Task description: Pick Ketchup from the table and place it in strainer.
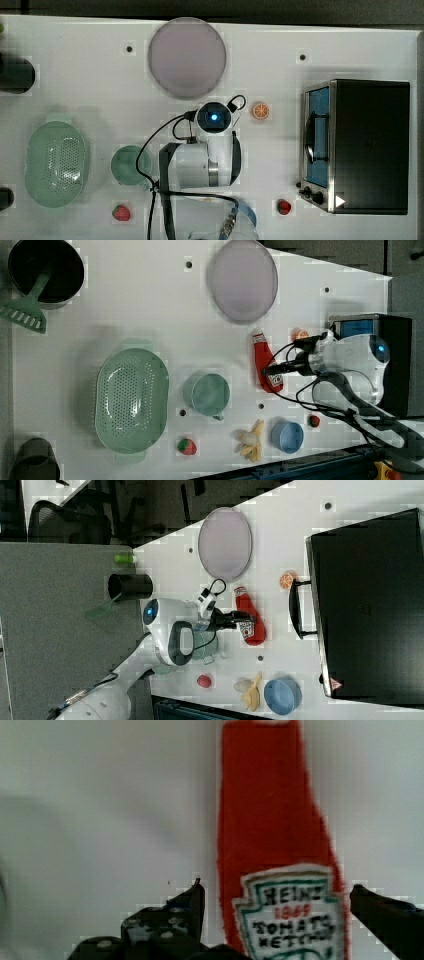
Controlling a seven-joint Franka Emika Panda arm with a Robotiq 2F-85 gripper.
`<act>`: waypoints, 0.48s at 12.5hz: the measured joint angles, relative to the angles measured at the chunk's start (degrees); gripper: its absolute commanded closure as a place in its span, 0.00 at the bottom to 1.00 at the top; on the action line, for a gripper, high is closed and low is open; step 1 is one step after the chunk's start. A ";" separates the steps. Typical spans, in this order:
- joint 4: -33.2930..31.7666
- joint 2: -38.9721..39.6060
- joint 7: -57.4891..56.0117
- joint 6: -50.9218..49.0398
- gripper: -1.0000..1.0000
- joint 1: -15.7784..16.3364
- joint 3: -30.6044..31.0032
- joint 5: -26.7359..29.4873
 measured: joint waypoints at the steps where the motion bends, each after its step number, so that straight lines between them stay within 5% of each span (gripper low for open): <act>1: -0.78 0.90 0.00 0.98 0.04 0.10 0.05 -0.02; 4: -2.01 2.24 0.00 3.13 0.38 0.33 -0.37 0.22; 6: -1.90 1.73 0.00 3.50 0.38 0.14 -0.20 0.28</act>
